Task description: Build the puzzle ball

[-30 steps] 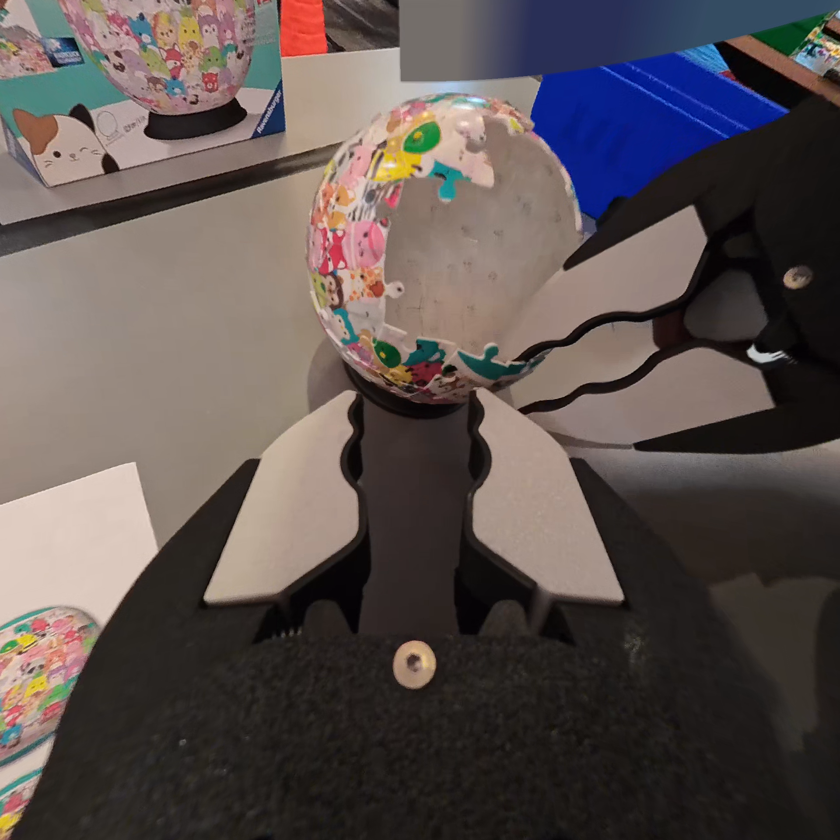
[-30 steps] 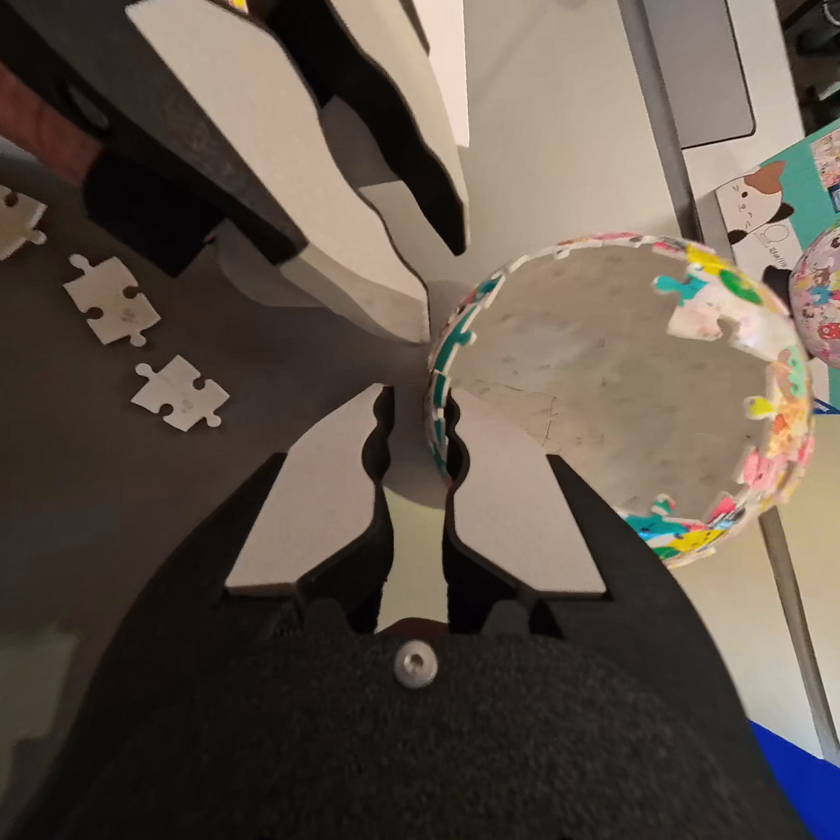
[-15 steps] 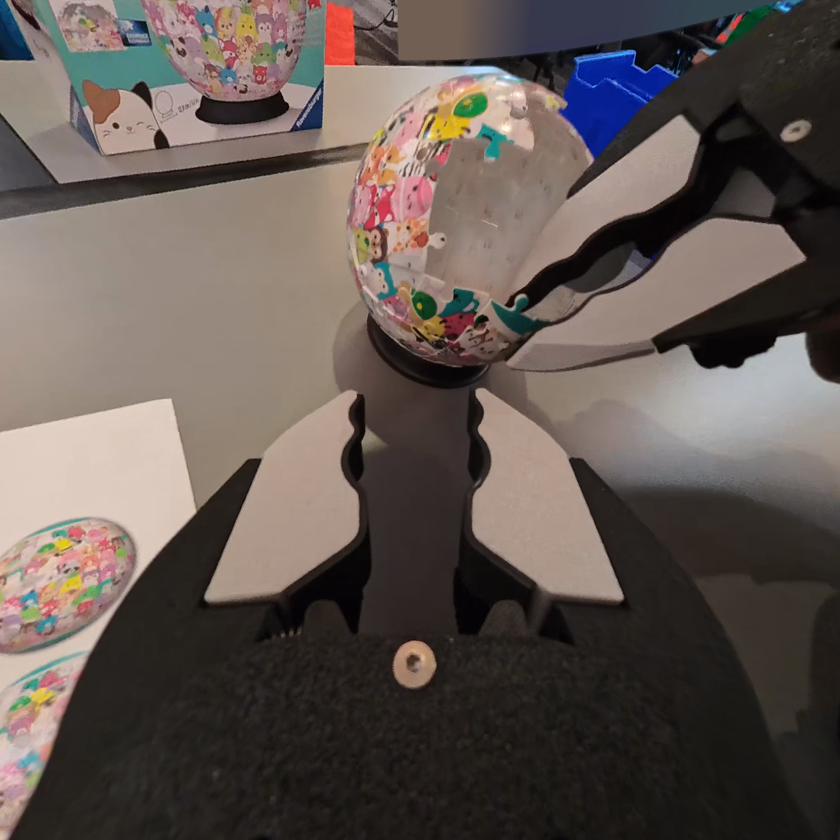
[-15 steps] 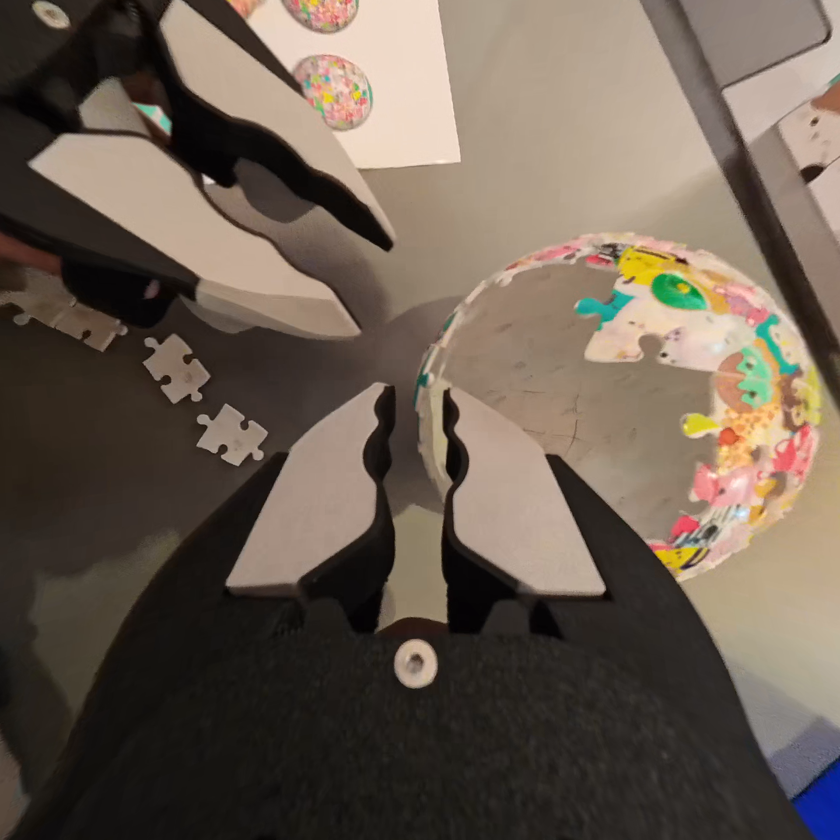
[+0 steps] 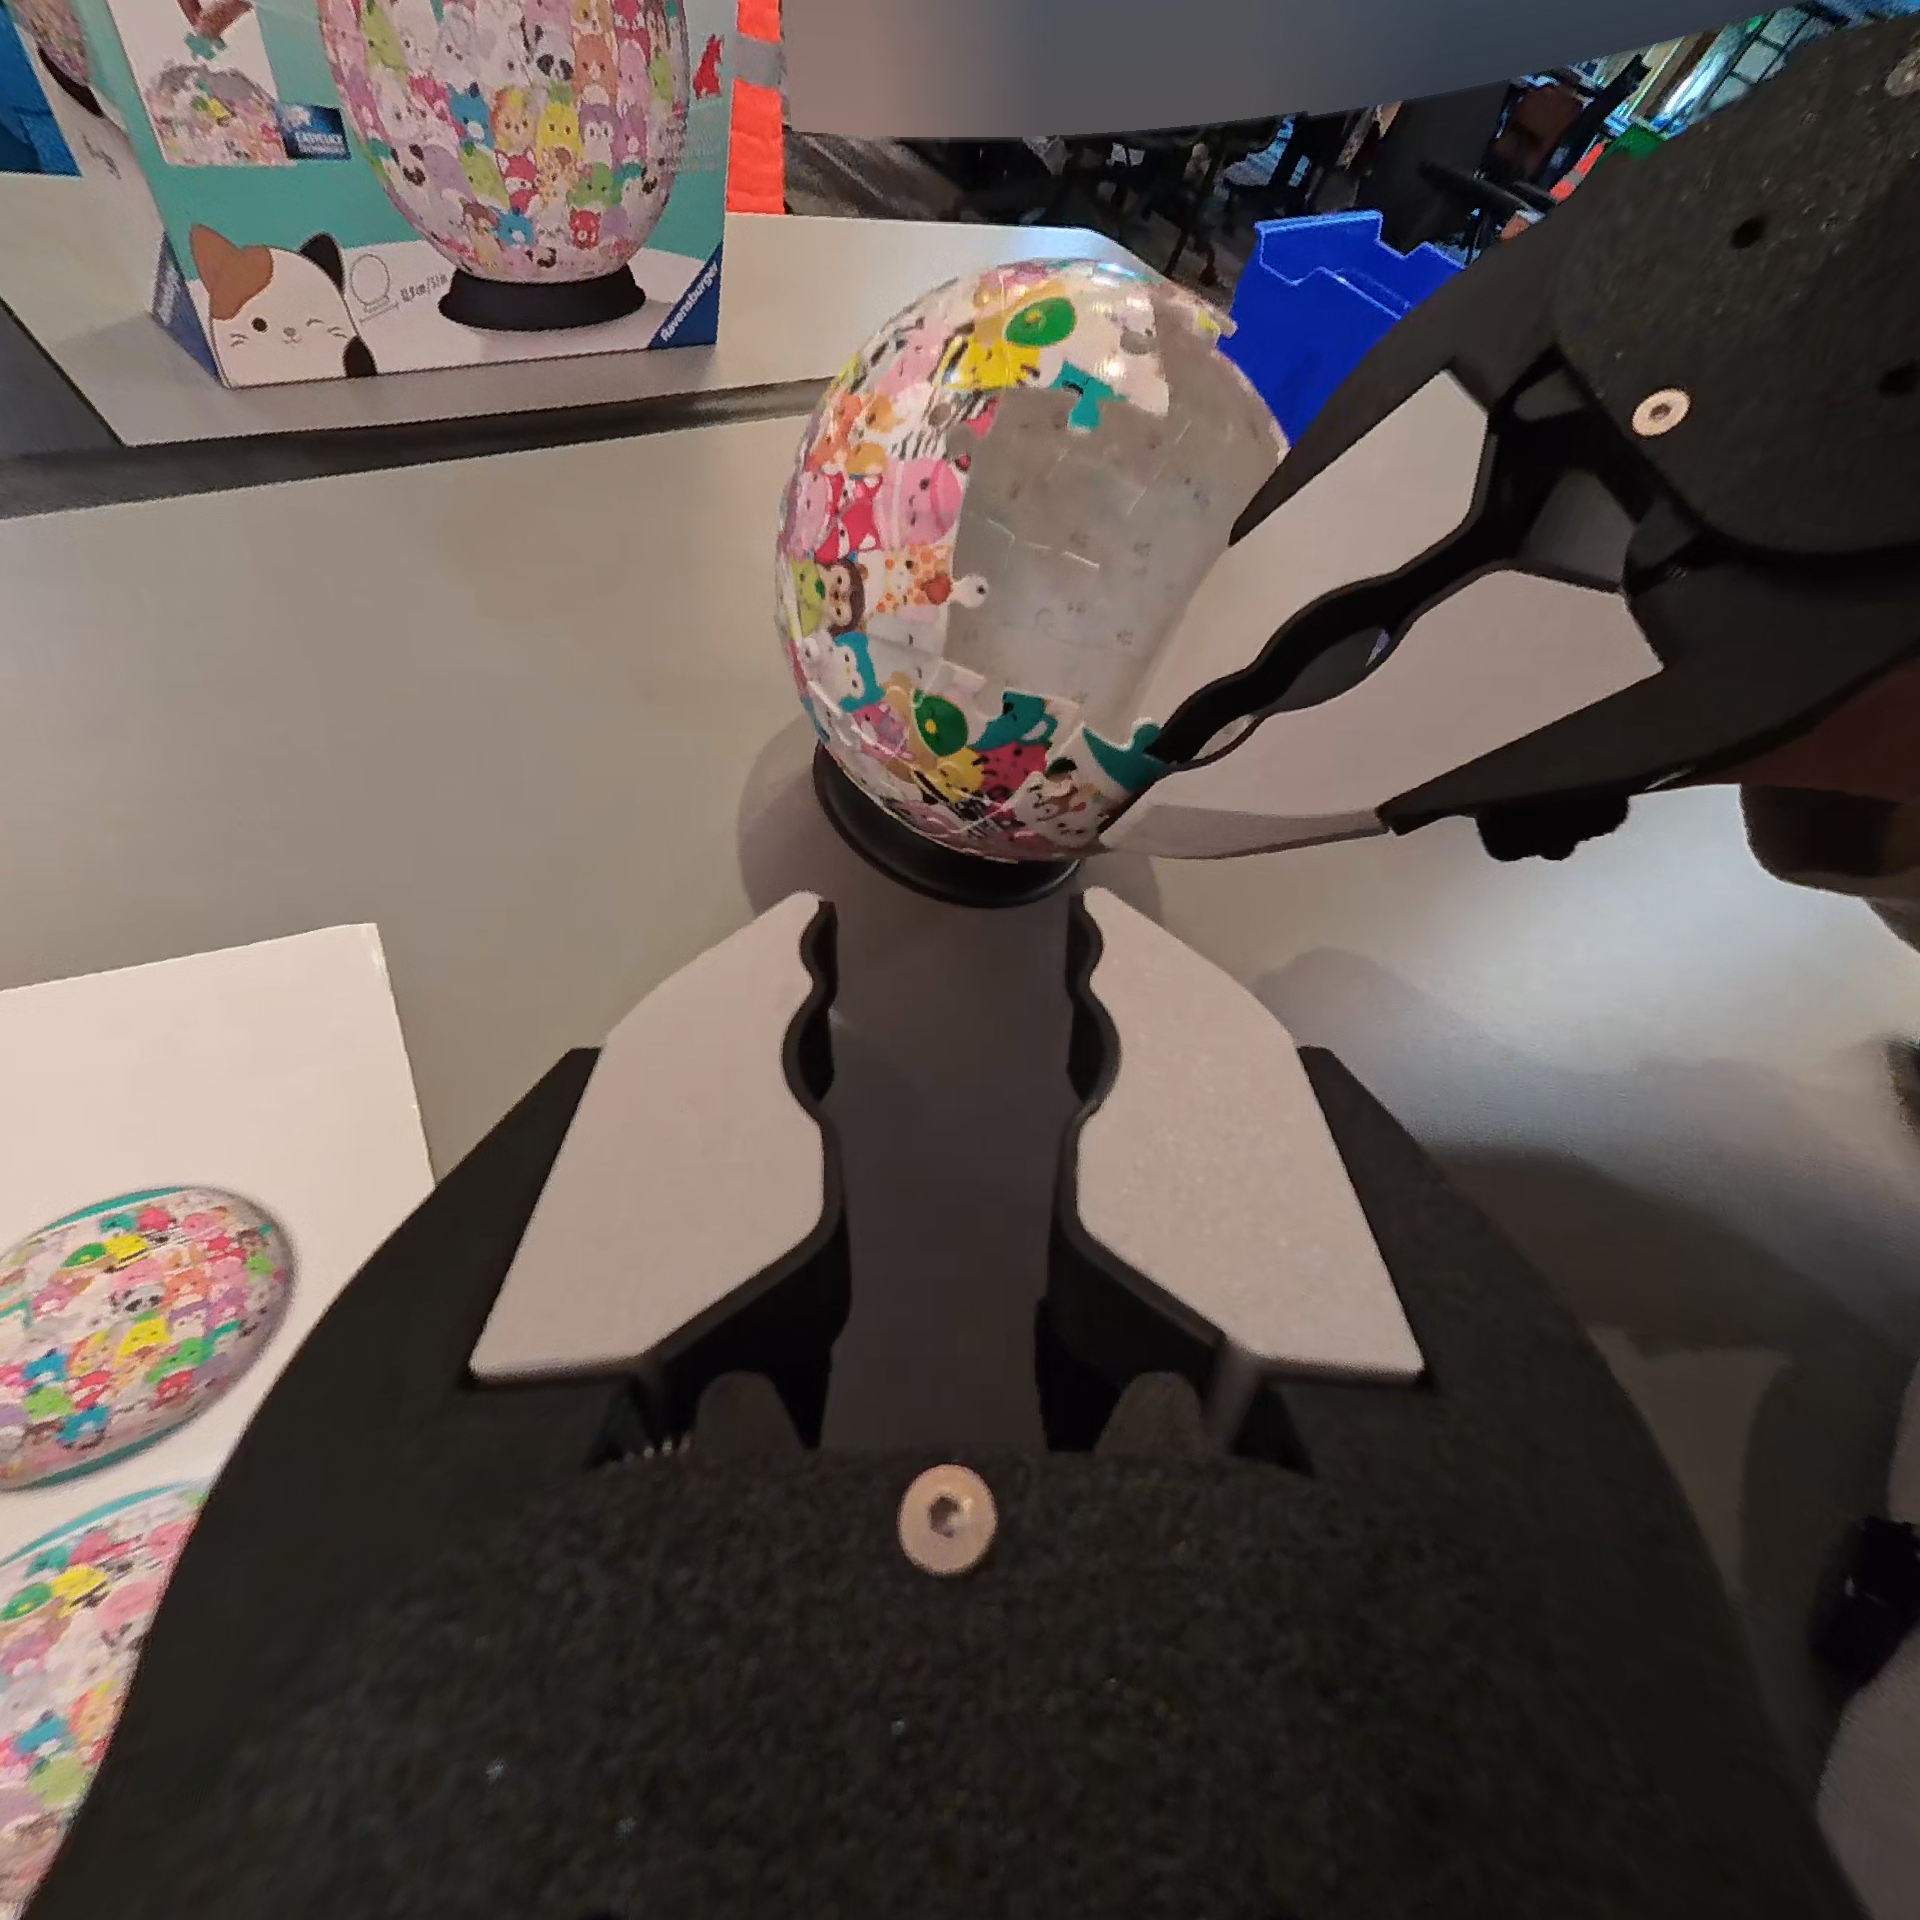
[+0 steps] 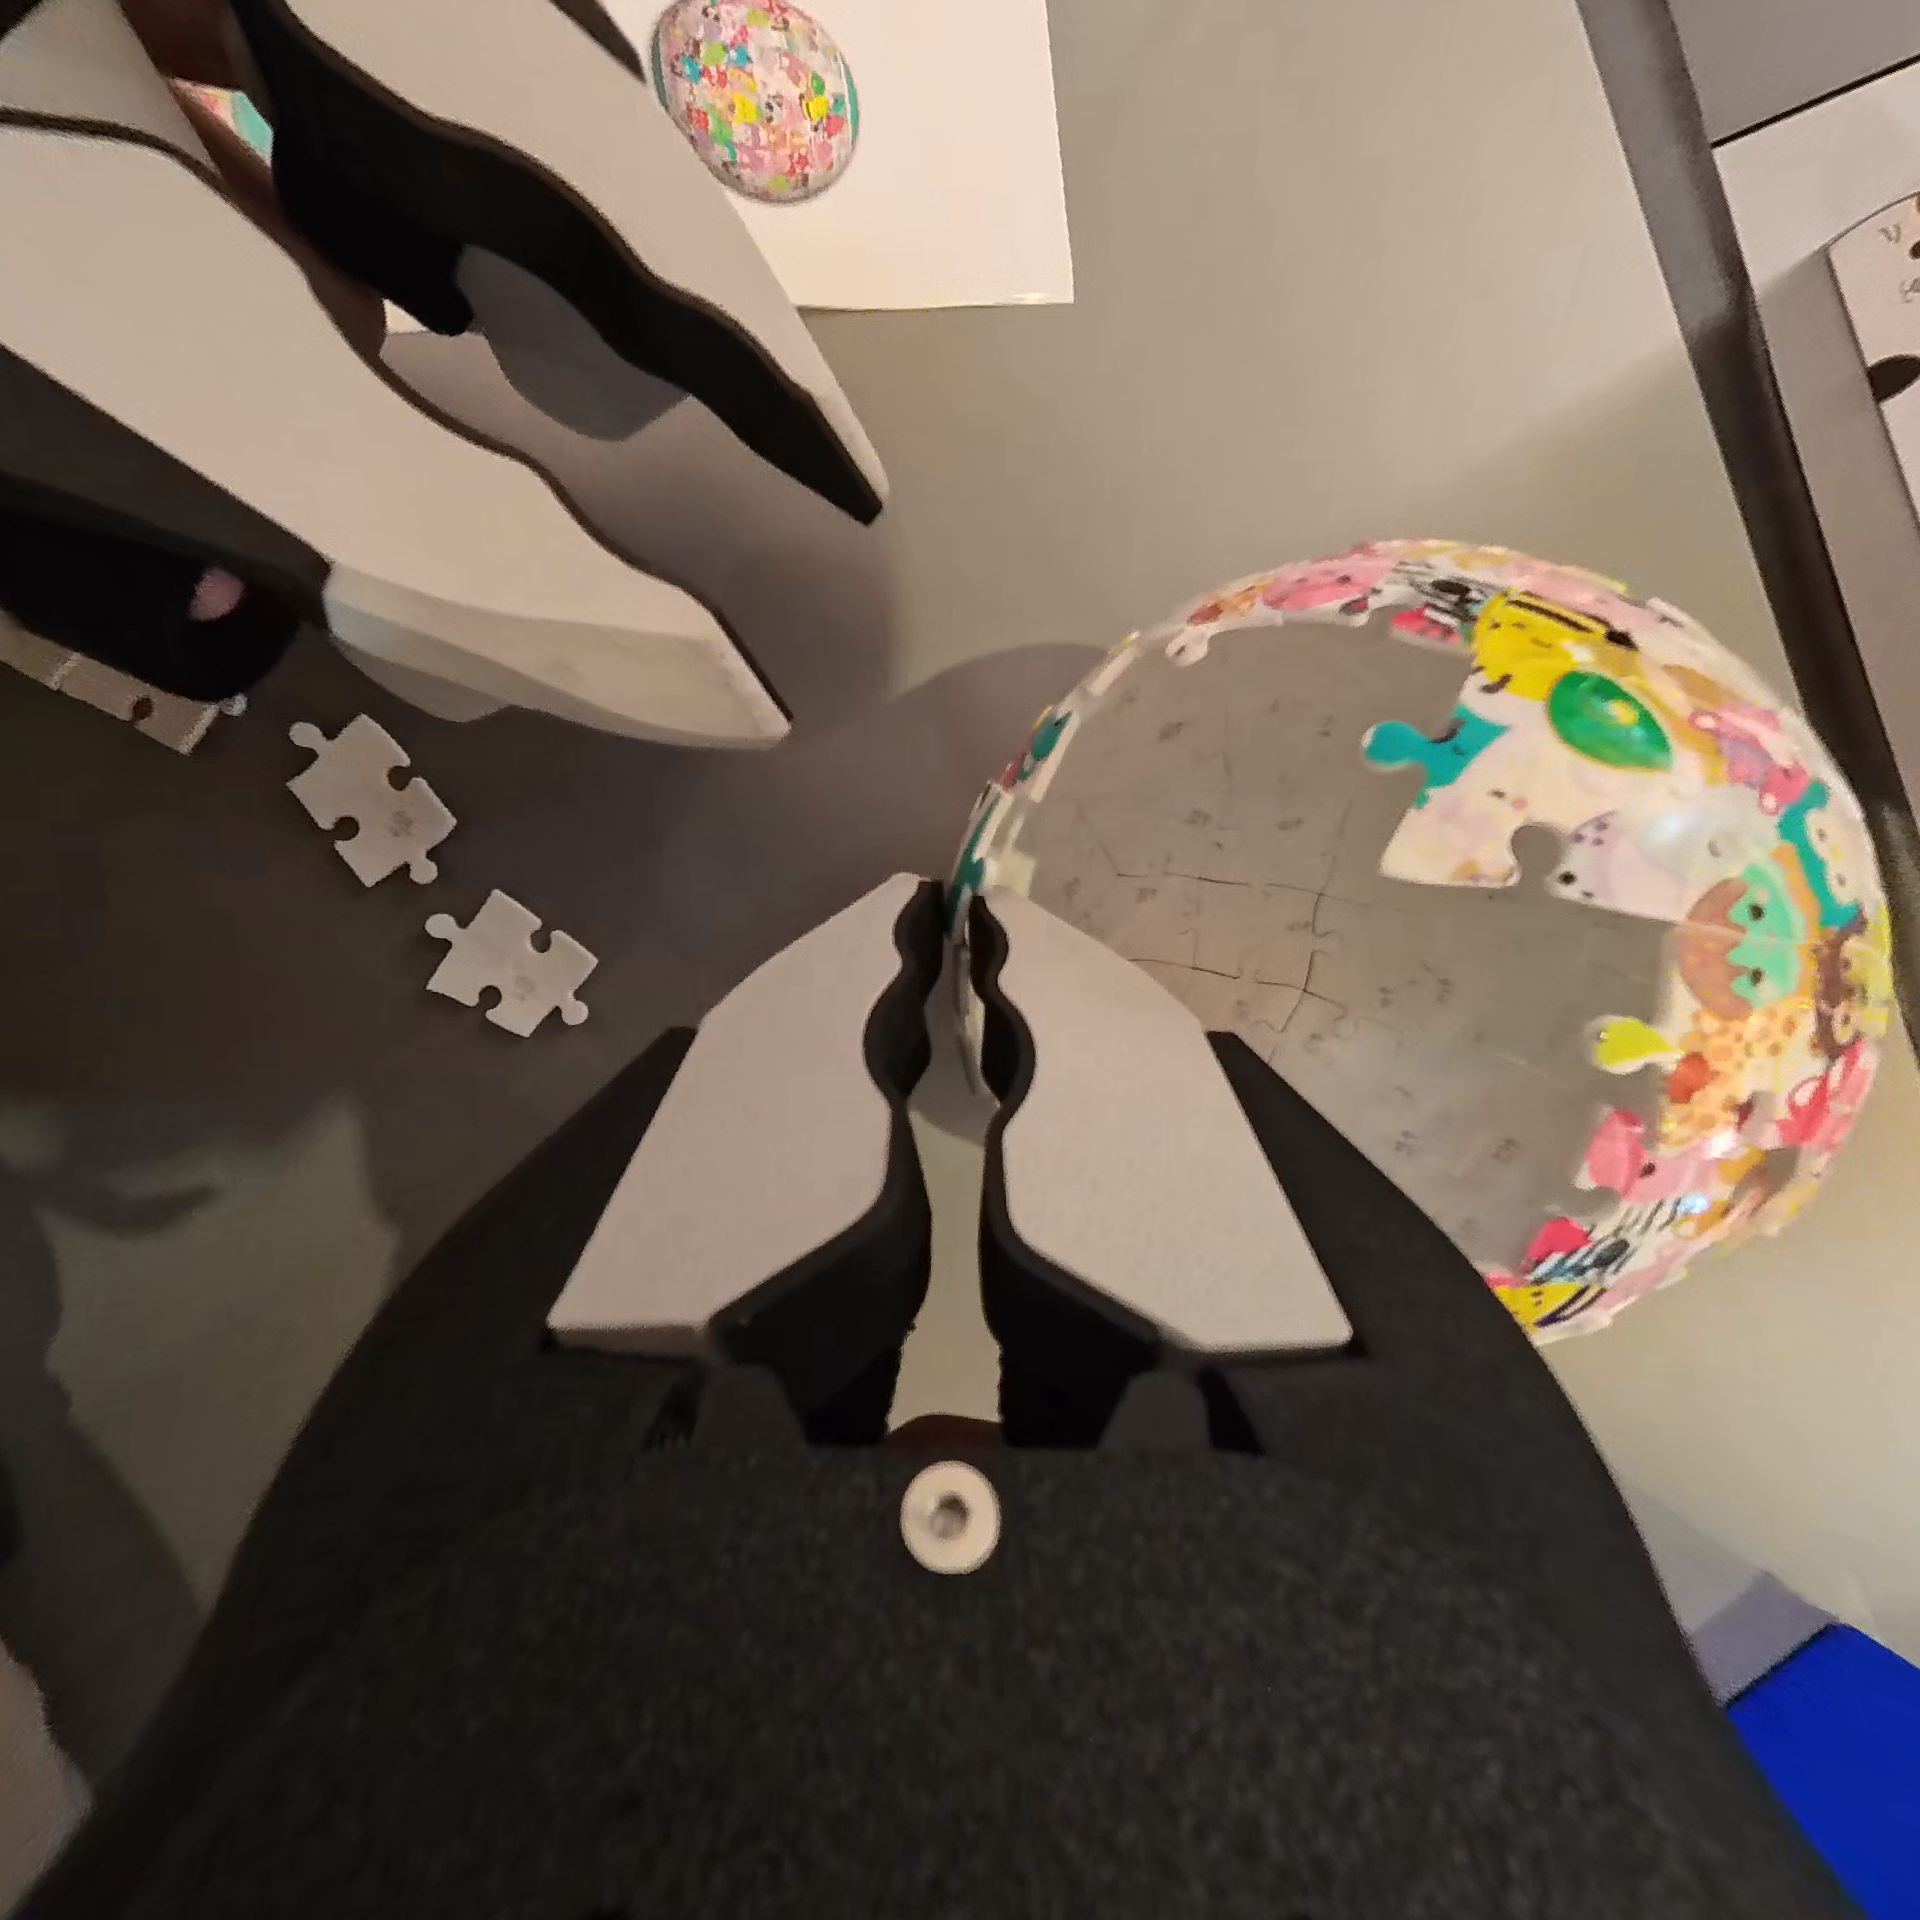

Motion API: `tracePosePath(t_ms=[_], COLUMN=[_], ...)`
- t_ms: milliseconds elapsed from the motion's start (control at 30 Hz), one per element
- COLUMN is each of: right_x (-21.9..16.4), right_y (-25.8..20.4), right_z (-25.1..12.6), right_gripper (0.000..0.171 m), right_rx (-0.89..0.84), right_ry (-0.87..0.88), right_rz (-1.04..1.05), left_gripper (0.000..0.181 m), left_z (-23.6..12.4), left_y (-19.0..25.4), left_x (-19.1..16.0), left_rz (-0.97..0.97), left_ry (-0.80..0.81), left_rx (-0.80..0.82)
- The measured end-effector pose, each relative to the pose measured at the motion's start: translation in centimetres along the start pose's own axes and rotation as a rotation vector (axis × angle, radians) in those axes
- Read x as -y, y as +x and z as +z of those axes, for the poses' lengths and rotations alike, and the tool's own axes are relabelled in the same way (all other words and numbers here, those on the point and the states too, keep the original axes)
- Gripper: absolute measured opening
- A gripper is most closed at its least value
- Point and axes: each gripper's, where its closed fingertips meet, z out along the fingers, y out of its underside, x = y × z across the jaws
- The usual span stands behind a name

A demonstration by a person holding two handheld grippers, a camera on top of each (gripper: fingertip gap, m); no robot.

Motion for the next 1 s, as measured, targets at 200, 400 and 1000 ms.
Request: tracePosePath(t_ms=[200, 400, 1000], right_x=[-0.1, -0.1, -0.2], right_y=[-0.1, 0.0, 0.2], right_z=[0.0, -0.1, -0.2], right_gripper=[0.005, 0.005, 0.005], right_rx=[0.013, 0.014, 0.022], right_ry=[0.0, 0.014, 0.056], right_rz=[0.002, 0.018, 0.084], left_gripper=[0.041, 0.041, 0.0], left_z=[-0.1, 0.2, 3.4], left_y=[0.2, 0.5, 3.1], left_x=[0.3, 0.2, 0.9], left_rz=[0.004, -0.008, -0.07], left_ry=[0.007, 0.002, -0.016], left_rx=[-0.002, -0.02, -0.22])
